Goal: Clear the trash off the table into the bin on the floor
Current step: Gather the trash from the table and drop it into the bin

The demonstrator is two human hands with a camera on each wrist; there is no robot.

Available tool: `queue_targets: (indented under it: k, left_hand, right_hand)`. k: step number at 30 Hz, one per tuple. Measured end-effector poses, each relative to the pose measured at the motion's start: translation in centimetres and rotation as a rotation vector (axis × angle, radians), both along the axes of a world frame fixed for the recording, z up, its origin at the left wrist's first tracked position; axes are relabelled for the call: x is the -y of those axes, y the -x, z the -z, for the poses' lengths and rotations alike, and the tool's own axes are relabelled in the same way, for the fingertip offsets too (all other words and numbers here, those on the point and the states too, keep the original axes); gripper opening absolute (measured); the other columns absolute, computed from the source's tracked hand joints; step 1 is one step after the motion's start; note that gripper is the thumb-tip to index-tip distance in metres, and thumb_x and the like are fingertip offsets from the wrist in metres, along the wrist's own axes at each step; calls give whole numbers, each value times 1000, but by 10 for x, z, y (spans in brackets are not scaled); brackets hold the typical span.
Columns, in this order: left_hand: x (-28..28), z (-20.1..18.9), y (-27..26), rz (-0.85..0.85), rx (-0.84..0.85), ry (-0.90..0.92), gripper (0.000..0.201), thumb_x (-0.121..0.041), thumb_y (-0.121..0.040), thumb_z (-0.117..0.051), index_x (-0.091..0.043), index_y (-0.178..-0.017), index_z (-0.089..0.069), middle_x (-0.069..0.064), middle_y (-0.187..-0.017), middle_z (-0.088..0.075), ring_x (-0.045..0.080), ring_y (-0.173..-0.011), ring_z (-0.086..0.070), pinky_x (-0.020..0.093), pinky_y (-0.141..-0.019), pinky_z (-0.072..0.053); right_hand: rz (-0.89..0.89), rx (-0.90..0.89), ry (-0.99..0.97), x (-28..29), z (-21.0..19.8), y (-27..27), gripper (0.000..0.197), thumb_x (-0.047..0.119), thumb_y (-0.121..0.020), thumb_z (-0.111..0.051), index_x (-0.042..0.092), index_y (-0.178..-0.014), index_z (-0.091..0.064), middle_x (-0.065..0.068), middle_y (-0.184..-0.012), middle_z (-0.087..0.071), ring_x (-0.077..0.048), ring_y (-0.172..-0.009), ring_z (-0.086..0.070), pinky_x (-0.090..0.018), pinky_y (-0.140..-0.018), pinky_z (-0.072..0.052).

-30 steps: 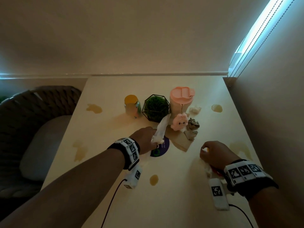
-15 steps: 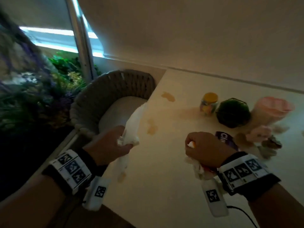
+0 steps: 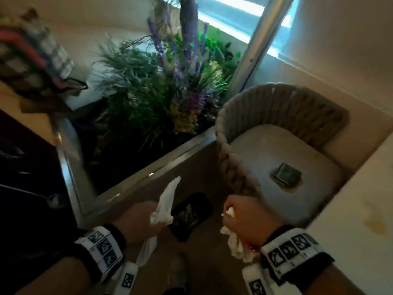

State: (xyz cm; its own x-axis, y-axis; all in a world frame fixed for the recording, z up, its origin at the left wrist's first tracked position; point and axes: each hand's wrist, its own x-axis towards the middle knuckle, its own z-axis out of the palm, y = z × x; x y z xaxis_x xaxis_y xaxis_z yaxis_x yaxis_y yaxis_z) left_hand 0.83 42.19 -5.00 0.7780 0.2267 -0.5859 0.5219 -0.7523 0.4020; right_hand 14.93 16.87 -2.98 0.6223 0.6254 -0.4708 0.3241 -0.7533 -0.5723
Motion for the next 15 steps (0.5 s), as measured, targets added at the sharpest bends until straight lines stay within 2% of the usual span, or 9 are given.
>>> queue_targets:
  k: [2, 3, 6, 8, 11, 13, 15]
  left_hand:
    - [-23, 40, -10, 21, -86, 51, 41, -54, -87, -59, -16, -101, -68, 0, -96, -67, 19, -94, -66, 31, -83, -54]
    - [-32, 61, -18, 14, -124, 65, 44, -53, -88, -59, -15, -108, -67, 3, -104, -68, 19, -98, -66, 32, -87, -54]
    - [-47, 124, -38, -1, -158, 71, 41, -44, -91, -60, -16, -121, -62, 3, -119, -65, 18, -109, -62, 22, -90, -48]
    - [-55, 174, -50, 9, -131, 56, 37, -38, -89, -62, -19, -121, -61, 2, -120, -65, 20, -110, -60, 21, -85, -41]
    - [-63, 254, -72, 30, -162, 88, 39, -36, -90, -61, -15, -122, -60, 6, -122, -64, 25, -113, -60, 27, -90, -45]
    - [-65, 307, -87, 43, -224, 107, 43, -38, -92, -60, -13, -127, -57, 7, -128, -61, 25, -117, -58, 28, -95, -45]
    - [-64, 358, -96, 53, -274, 136, 46, -34, -91, -62, -13, -131, -54, 7, -132, -59, 25, -119, -57, 29, -98, -44]
  right_hand:
    - [-2, -65, 51, -58, 44, -5, 8, 31, -86, -63, 33, -90, -56, 8, -97, -61, -8, -87, -60, -23, -69, -48]
    - [15, -89, 93, -81, 69, -9, 11, 32, -87, -62, 31, -97, -58, 4, -101, -61, -12, -92, -61, -26, -74, -51]
    - [113, -113, 213, -128, 149, -22, 30, 31, -88, -61, 20, -115, -60, -3, -115, -65, -19, -104, -63, -29, -83, -51]
    - [183, -139, 244, -148, 203, -31, 30, 27, -89, -61, 15, -116, -60, -7, -116, -66, -21, -104, -64, -27, -79, -49]
    - [214, -124, 269, -174, 283, -46, 30, 26, -90, -62, 12, -117, -59, -10, -116, -66, -23, -105, -64, -28, -84, -49]
    - [225, -111, 257, -188, 334, -54, 27, 27, -90, -62, 13, -113, -61, -9, -115, -67, -24, -106, -65, -30, -89, -52]
    - [212, -114, 231, -198, 383, -60, 17, 27, -89, -62, 20, -104, -60, -8, -113, -69, -25, -106, -65, -32, -93, -52]
